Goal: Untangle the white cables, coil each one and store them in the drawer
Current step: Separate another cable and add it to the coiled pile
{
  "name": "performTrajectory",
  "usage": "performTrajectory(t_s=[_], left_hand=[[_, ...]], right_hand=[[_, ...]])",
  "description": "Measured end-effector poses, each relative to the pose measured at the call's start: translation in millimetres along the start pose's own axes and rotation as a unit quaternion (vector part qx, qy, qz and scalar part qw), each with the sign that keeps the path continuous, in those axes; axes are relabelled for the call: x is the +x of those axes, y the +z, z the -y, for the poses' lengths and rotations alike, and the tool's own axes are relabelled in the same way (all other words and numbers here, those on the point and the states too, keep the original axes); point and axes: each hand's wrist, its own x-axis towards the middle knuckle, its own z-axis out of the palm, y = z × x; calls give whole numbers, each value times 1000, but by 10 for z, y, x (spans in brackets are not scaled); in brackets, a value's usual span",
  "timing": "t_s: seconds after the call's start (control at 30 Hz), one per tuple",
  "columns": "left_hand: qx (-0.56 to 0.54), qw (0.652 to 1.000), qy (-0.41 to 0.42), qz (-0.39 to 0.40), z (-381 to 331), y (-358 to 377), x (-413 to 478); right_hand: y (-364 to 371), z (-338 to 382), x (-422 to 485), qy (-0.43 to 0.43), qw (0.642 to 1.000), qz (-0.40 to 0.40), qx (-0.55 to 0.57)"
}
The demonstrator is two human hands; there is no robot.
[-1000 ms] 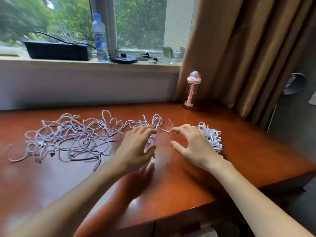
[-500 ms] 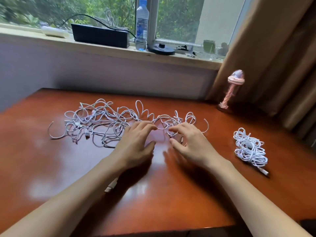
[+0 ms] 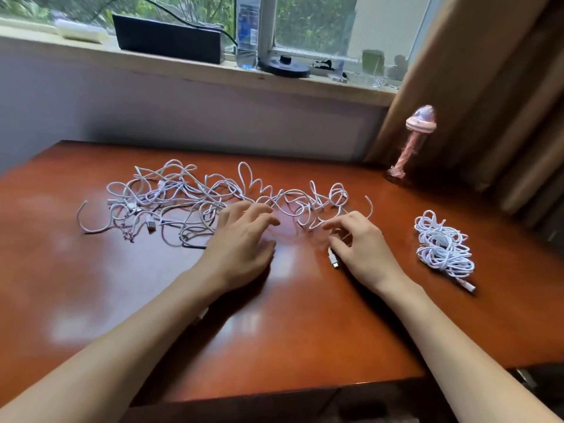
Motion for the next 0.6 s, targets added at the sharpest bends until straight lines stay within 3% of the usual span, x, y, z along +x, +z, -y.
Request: performTrajectory(t_s=[0.33, 0.6], left_hand=[[-39, 997, 50, 37, -479, -36, 385], [-12, 999, 6, 35, -487, -106, 741]], right_hand=[[-393, 256, 83, -79, 995, -37, 45], [-673, 431, 131, -93, 986, -69, 116]])
